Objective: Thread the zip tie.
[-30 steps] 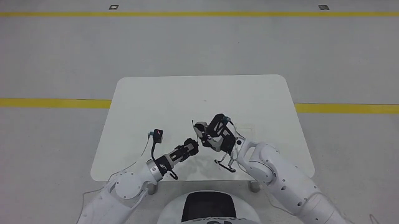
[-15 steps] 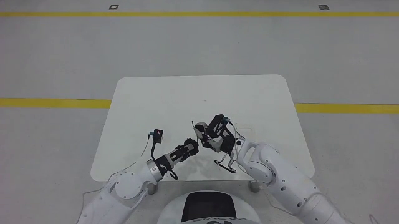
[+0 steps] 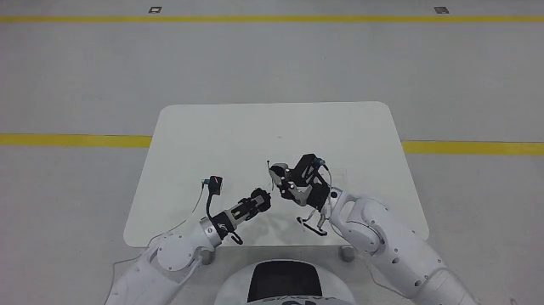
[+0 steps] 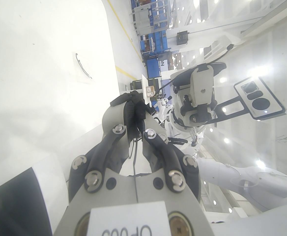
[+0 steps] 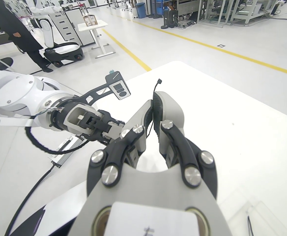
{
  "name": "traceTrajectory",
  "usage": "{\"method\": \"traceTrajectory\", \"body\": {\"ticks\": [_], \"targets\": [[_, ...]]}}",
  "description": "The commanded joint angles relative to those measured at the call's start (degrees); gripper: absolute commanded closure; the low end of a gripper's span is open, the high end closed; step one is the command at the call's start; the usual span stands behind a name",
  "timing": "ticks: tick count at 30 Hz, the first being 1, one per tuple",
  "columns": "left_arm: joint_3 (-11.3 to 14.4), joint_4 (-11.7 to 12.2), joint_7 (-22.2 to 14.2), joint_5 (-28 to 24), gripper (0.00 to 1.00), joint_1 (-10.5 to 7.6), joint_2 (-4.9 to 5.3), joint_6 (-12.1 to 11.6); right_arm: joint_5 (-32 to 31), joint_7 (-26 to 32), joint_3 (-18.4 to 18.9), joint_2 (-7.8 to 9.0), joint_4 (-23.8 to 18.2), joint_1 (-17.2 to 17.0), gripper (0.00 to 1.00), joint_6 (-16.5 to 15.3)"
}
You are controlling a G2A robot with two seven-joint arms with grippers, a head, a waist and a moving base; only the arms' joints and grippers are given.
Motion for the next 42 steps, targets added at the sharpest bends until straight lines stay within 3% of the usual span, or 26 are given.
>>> {"method": "traceTrajectory", "body": {"ticks": [1,8,11,14,17,20,22,42], "targets": [[0.0,0.0,0.0,0.0,1.0,0.0,0.0,0.0,-0.02,0.01,0.0,-0.02,0.03,0.01,1.0,0.0],[0.0,0.0,0.0,0.0,1.0,0.0,0.0,0.0,-0.02,0.01,0.0,-0.02,0.03,0.01,1.0,0.0],[0.24,-0.84,1.48,-1.3,1.0,0.66,-0.09,1.91,-2.18,-1.66,-0.25,0.09,-1.13,-0.45,1.0,0.0],[-0.26,-2.96,4.62,-1.45,1.0,2.87,0.04,4.62,-5.99,-5.11,-0.54,0.6,-1.59,-1.29,1.0,0.0],[-1.02,-5.43,6.3,-3.01,1.0,5.43,0.24,5.91,-8.26,-8.41,-0.39,1.19,-0.86,-2.03,1.0,0.0],[-1.73,-6.84,7.75,-3.33,1.0,6.59,0.37,6.77,-9.42,-12.05,-0.48,1.65,0.03,-2.08,1.0,0.0],[-2.05,-7.18,7.61,-3.79,1.0,6.24,0.39,7.3,-9.98,-14.93,-1.49,2.07,1.88,-1.11,1.0,0.0],[-2.05,-7.18,7.61,-3.79,1.0,6.24,0.39,7.3,-9.98,-14.93,-1.49,2.07,1.88,-1.11,1.0,0.0]]}}
